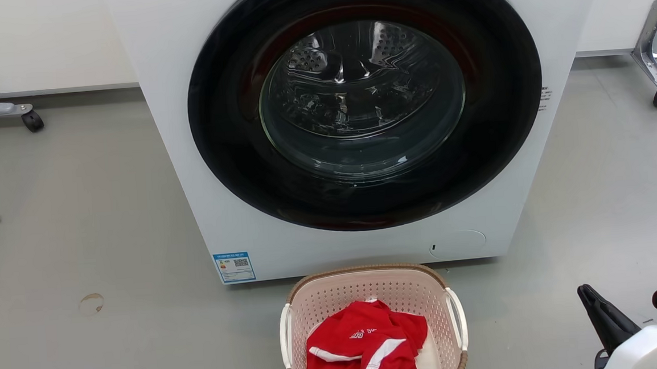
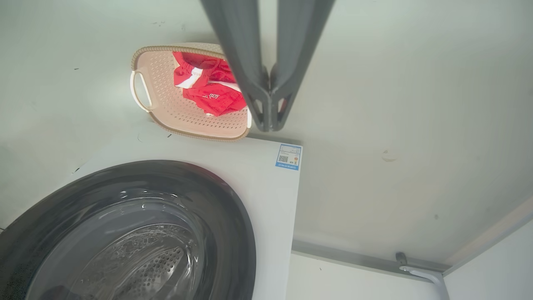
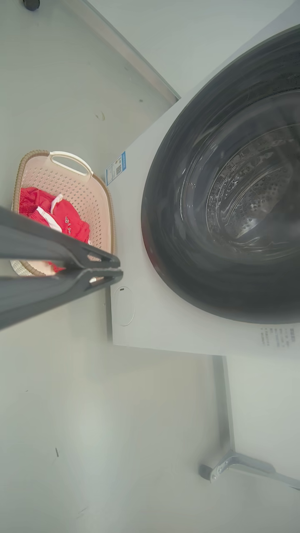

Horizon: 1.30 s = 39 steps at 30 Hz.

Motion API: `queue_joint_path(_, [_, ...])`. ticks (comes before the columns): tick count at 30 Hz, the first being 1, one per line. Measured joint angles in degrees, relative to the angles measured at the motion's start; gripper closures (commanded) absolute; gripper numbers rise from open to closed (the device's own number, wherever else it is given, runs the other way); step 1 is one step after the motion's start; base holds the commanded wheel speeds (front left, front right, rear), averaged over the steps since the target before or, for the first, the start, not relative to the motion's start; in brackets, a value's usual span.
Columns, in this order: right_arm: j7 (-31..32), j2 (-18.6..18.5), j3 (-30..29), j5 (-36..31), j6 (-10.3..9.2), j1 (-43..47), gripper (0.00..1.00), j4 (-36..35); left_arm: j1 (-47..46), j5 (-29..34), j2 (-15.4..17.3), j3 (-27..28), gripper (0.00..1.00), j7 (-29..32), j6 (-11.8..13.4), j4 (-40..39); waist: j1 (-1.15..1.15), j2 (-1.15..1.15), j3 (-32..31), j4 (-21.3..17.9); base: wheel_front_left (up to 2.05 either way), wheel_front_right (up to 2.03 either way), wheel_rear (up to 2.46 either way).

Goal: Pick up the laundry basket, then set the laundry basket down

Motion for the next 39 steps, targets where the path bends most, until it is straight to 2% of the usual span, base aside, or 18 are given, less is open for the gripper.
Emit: queue_joint_path(39, [0.52, 1.36, -5.23, 19.80, 0.00, -2.80, 1.00, 2.70, -2.70, -13.95, -10.03, 9.42, 1.00, 2.00, -10.18, 8.23, -0.02, 0.00, 1.01, -0.55, 0.00, 0.00, 0.00])
